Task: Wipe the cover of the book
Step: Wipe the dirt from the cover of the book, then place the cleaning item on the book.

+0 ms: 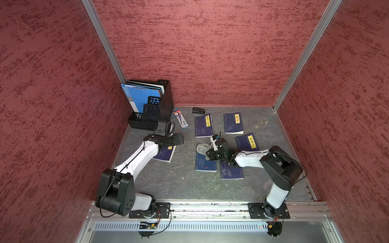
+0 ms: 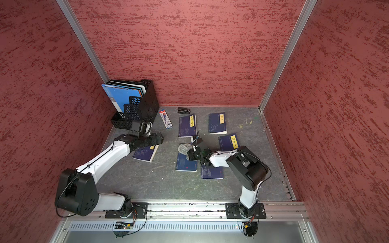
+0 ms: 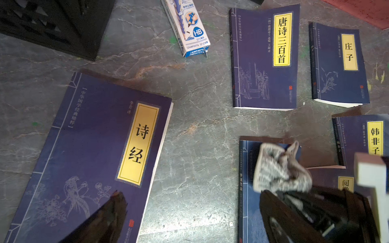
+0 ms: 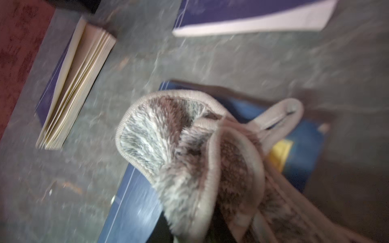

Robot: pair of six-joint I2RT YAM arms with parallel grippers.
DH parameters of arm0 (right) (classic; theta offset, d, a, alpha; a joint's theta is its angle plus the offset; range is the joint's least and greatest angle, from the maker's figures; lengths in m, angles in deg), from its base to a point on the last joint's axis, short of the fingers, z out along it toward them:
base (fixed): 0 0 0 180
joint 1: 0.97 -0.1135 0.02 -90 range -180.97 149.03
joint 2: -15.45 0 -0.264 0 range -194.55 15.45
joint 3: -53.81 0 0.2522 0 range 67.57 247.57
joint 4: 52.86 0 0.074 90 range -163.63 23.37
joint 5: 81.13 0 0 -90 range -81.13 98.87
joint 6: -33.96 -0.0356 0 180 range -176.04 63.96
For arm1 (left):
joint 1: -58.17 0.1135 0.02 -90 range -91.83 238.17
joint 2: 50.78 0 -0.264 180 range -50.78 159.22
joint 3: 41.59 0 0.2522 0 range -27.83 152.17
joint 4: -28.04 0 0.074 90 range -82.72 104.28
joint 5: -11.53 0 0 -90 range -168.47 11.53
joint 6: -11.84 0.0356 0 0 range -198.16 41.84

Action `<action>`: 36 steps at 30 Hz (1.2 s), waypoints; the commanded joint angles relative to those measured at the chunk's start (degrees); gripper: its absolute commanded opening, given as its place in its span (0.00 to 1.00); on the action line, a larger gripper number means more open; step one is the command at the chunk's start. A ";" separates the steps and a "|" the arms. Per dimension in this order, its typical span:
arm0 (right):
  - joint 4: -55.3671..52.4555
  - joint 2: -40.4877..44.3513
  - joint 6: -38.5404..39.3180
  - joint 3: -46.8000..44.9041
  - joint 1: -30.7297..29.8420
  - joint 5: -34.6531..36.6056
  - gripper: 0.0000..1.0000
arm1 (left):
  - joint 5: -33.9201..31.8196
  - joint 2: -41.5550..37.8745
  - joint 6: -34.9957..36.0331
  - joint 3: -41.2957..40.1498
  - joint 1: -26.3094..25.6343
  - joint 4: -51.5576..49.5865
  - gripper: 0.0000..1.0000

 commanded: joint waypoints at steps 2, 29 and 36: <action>-11.92 -5.57 5.48 2.98 2.95 2.84 0.20 | -0.76 -1.29 -0.54 -0.07 -0.81 0.79 1.00; -30.22 23.42 1.08 -4.38 5.26 16.56 0.26 | -2.78 2.49 -0.99 1.97 -8.10 2.02 1.00; -31.75 23.80 -0.46 -6.93 5.54 18.42 0.36 | -2.11 2.23 -0.90 1.45 -8.84 2.08 1.00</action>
